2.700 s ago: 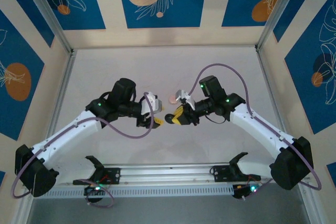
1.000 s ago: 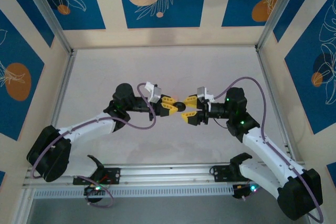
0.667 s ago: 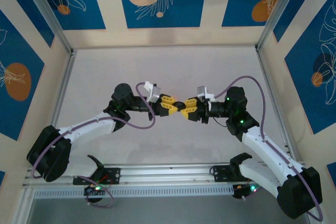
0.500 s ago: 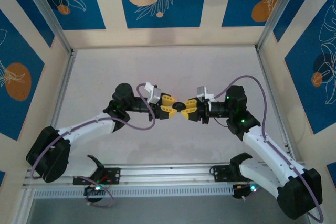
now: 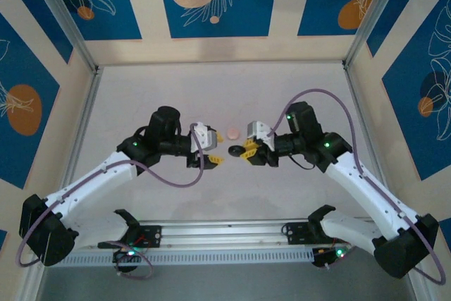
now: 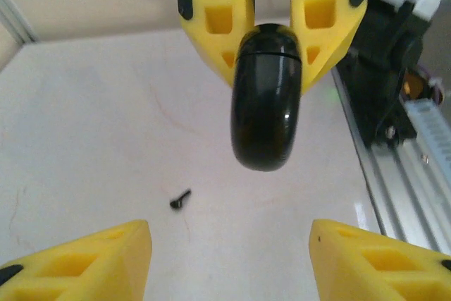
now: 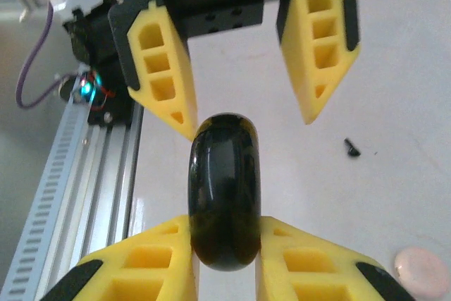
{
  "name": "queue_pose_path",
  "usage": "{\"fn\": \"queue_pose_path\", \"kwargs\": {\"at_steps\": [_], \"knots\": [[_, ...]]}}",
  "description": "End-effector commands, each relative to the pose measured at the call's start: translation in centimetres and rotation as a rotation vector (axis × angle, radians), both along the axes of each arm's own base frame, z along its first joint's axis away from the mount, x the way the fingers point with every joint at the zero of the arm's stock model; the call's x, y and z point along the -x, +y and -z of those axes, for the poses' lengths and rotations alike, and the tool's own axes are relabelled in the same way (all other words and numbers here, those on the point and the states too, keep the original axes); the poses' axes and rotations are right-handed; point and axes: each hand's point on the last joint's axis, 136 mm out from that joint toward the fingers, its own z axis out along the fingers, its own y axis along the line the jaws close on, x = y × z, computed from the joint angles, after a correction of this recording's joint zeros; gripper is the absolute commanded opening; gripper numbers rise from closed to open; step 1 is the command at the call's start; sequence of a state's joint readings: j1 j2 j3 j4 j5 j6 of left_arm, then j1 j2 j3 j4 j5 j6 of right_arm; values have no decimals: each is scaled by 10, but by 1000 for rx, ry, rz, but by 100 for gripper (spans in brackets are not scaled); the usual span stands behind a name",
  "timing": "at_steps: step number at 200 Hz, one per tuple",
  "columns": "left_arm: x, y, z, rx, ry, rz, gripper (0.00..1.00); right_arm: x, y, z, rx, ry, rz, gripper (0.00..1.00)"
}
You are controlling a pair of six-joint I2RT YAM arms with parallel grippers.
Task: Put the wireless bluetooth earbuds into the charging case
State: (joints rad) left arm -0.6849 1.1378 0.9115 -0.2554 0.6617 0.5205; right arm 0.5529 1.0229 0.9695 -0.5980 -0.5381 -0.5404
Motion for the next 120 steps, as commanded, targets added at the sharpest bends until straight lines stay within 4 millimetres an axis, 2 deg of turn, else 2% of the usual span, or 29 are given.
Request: {"fn": "queue_pose_path", "kwargs": {"at_steps": [1,44,120], "knots": [[6,13,17,-121,-9,14,59,5,2,9,100,-31,-42,22],[10,10,19,-130,6,46,58,7,19,11,115,-33,-102,22],[12,6,23,-150,11,71,56,10,31,5,86,-29,-152,22]]}}
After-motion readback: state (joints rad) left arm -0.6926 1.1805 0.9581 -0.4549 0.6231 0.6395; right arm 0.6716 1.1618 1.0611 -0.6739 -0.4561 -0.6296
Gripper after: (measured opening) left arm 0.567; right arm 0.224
